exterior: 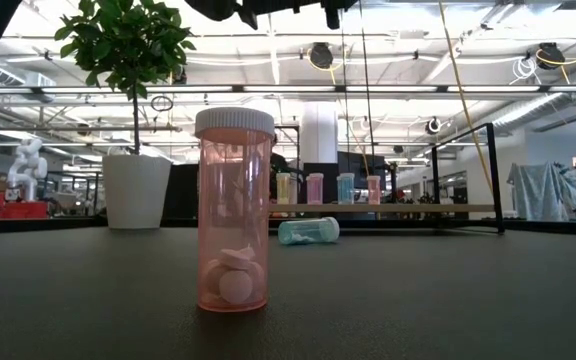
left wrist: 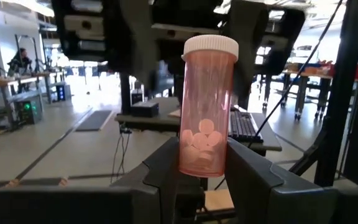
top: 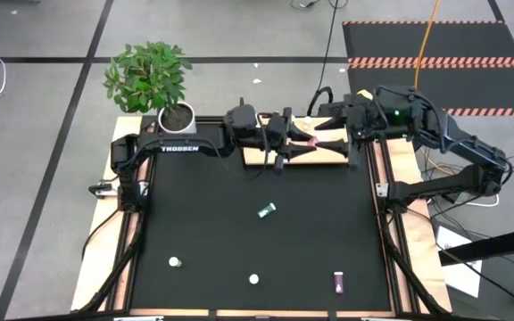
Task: Pick and place medicine bottles onto shelf by color
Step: Put the top orange pill bottle on the shelf aligned with the other orange pill bottle
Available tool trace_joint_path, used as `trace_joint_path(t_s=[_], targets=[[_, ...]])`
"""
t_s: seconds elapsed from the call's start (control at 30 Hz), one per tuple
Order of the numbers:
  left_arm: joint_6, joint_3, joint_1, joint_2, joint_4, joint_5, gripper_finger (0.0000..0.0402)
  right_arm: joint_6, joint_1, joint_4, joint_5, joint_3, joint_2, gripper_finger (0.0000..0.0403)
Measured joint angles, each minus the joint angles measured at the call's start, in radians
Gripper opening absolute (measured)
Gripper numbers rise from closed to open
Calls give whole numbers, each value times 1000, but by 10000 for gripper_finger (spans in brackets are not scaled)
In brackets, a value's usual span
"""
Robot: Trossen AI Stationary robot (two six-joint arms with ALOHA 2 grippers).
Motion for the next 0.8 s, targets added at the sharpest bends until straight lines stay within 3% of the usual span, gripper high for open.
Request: trace_joint_path(t_s=[0.2,0.53,0.8], targets=[[13,0,13,0,-51,7,120,0,-43,12,-61,0,5,172],[27,0,35,0,-49,7,120,-11,-97,-5,-66,0,2,168],[26,0,44,0,-52,4,120,-19,-132,-8,-91,0,10,127]])
